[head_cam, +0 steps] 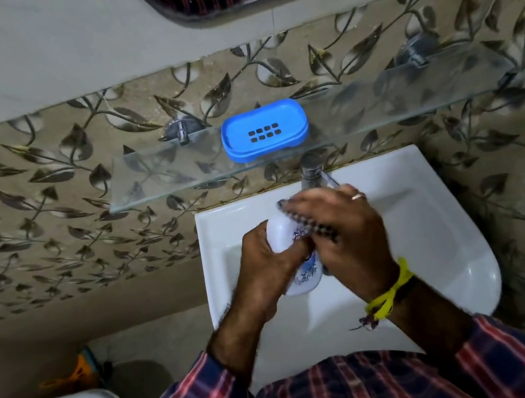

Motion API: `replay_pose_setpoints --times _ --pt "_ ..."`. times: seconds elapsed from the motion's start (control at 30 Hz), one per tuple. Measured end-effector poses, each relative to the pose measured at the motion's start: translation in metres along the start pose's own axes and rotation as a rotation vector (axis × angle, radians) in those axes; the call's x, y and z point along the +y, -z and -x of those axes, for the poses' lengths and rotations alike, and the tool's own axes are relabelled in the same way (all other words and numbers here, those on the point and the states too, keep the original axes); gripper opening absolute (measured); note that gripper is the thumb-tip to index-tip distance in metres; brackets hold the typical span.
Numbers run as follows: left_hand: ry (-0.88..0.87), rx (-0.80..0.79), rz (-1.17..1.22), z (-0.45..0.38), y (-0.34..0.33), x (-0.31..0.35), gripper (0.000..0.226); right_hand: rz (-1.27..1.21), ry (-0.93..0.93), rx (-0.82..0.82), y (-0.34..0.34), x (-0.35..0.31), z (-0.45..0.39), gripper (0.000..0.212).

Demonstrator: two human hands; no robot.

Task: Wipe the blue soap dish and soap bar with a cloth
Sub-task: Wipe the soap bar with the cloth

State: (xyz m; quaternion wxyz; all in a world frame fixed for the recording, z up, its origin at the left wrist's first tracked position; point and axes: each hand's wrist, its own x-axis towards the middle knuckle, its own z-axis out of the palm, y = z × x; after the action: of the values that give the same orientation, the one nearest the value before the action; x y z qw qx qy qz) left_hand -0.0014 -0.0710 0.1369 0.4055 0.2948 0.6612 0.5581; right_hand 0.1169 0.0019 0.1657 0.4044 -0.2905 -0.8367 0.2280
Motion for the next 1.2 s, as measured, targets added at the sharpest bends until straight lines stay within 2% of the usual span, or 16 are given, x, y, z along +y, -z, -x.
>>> replay_pose_setpoints --times 0.07,0.13,0.23,0.33,0.37,0.47,0.5,0.57,0.67,0.77,0.87,0.97,1.07,1.13,1.2 --pt "-0.043 0.047 -0.091 0.003 0.000 -0.002 0.019 0.110 0.256 -0.198 0.004 -0.010 -0.001 0.034" --pt "-0.087 0.072 -0.133 0.006 0.003 -0.002 0.021 0.131 0.320 -0.294 0.007 -0.009 -0.002 0.036" --pt "-0.140 0.064 -0.100 0.008 0.004 -0.001 0.020 -0.067 0.101 -0.278 0.005 0.001 -0.001 0.047" --pt "-0.104 0.124 -0.082 0.011 0.005 -0.004 0.028 -0.219 -0.146 -0.209 -0.003 0.009 -0.001 0.055" --pt "-0.096 0.138 -0.082 0.011 0.006 -0.006 0.029 -0.205 -0.143 -0.213 -0.004 0.007 -0.001 0.054" --pt "-0.109 0.139 -0.081 0.010 0.011 -0.010 0.023 -0.094 0.059 -0.275 -0.004 -0.001 0.002 0.052" --pt "-0.138 0.131 -0.061 0.009 0.012 -0.010 0.023 -0.102 0.077 -0.275 -0.002 0.000 0.001 0.051" --pt "-0.173 0.123 0.013 0.010 0.012 -0.008 0.022 -0.191 0.010 -0.222 -0.001 0.005 -0.002 0.041" --pt "-0.194 0.095 0.127 0.014 0.010 -0.008 0.026 -0.453 -0.191 -0.161 -0.004 0.010 0.002 0.028" --pt "-0.169 0.094 0.295 0.012 0.009 -0.011 0.033 -0.717 -0.399 -0.140 -0.007 0.012 0.010 0.032" --pt "-0.079 0.075 0.462 0.010 0.007 -0.013 0.038 -0.792 -0.491 -0.147 -0.004 0.018 0.012 0.039" --pt "-0.027 -0.022 0.512 0.011 0.003 -0.013 0.045 -0.749 -0.427 -0.167 0.003 0.021 0.006 0.040" --pt "-0.010 -0.092 0.444 0.007 0.014 -0.005 0.056 -0.619 -0.309 -0.242 0.012 0.017 -0.006 0.038" --pt "-0.016 -0.134 0.281 -0.003 0.032 0.008 0.052 -0.300 -0.083 -0.308 0.017 0.016 -0.014 0.037" --pt "-0.026 -0.259 0.019 -0.015 0.046 0.022 0.046 -0.118 0.037 -0.381 0.020 0.016 -0.020 0.037"
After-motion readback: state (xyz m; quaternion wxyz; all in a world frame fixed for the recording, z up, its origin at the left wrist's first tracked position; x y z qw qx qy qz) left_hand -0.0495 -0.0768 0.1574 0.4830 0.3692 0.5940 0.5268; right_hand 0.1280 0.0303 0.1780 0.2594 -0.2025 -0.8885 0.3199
